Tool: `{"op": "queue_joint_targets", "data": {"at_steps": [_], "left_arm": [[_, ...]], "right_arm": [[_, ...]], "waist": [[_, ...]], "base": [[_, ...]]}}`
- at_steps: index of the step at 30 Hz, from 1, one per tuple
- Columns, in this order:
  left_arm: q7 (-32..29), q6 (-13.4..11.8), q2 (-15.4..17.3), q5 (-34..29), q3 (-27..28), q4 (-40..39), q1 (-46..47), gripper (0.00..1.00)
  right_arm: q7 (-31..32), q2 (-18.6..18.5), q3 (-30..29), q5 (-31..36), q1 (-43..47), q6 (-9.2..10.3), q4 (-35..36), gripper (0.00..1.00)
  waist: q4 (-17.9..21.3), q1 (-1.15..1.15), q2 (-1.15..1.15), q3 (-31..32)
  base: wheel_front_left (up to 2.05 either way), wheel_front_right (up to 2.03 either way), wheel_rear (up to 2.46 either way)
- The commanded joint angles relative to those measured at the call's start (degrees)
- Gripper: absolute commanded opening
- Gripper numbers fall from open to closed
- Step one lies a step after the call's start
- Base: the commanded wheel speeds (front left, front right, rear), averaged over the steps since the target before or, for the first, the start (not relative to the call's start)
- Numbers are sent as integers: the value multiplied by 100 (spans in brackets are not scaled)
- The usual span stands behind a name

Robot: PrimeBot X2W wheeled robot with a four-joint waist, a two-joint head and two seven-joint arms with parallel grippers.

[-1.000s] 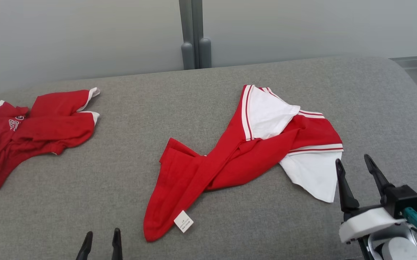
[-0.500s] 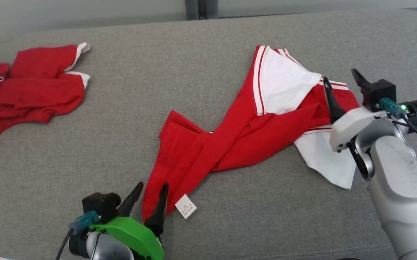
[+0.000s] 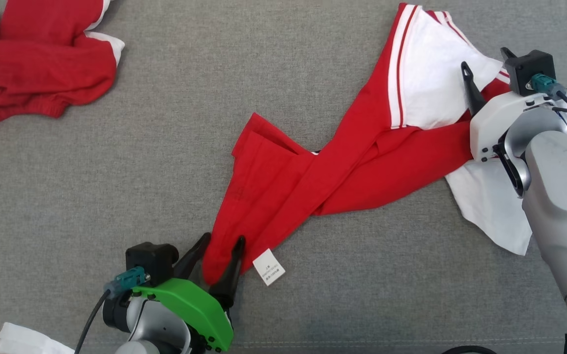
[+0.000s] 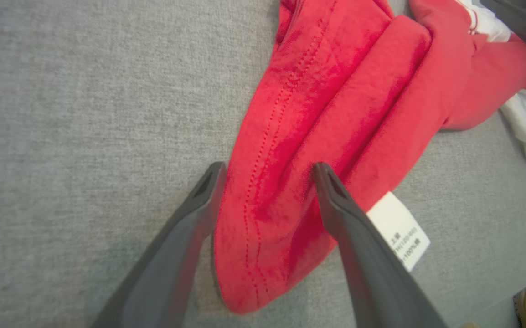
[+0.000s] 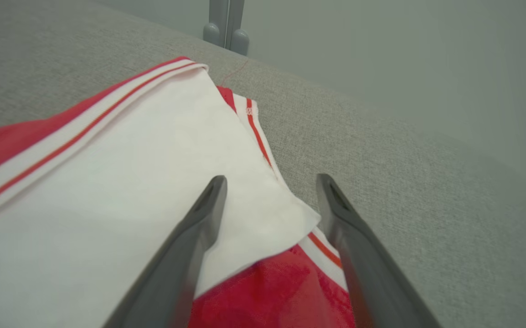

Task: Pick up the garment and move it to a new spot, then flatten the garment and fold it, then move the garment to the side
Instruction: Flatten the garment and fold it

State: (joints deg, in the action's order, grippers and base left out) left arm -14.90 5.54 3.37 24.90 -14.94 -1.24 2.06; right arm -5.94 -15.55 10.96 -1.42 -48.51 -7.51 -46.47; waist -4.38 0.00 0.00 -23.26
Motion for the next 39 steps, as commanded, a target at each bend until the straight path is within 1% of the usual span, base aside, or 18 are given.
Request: {"op": "queue_joint_targets", "data": {"at_steps": [1, 8, 15, 19, 25, 30, 39], "left_arm": [[-29, 15, 41, -5, -13, 20, 77, 100], [-82, 20, 75, 12, -111, 45, 42, 100], [-160, -11, 117, 33, -197, -211, -163, 100], [-248, -41, 162, 14, -263, -403, -281, 100], [-299, -99, 187, 6, -303, -550, -383, 100], [-320, -135, 197, 33, -296, -592, -393, 100], [-349, -178, 220, 74, -319, -715, -402, 100]], "right_arm": [[-36, -28, 24, 21, -84, 5, -51, 100], [-119, -70, 12, -11, -240, 5, -407, 100], [-213, -34, 67, -50, -273, 4, -593, 100], [-277, -20, 132, -99, -274, 4, -592, 100], [-335, -76, 48, -182, -212, 5, -530, 100], [-280, -103, 33, -209, -113, 5, -510, 100], [-126, -87, 175, -394, 71, 4, -408, 100]], "waist": [[-163, 0, 0, -219], [-221, 0, 0, -311], [-182, 0, 0, -321], [-135, 0, 0, -319], [-67, 0, 0, -292], [-27, 0, 0, -272], [37, 0, 0, -267]], "base": [[0, 0, 0], [0, 0, 0], [0, 0, 0], [0, 0, 0], [0, 0, 0], [0, 0, 0], [0, 0, 0]]}}
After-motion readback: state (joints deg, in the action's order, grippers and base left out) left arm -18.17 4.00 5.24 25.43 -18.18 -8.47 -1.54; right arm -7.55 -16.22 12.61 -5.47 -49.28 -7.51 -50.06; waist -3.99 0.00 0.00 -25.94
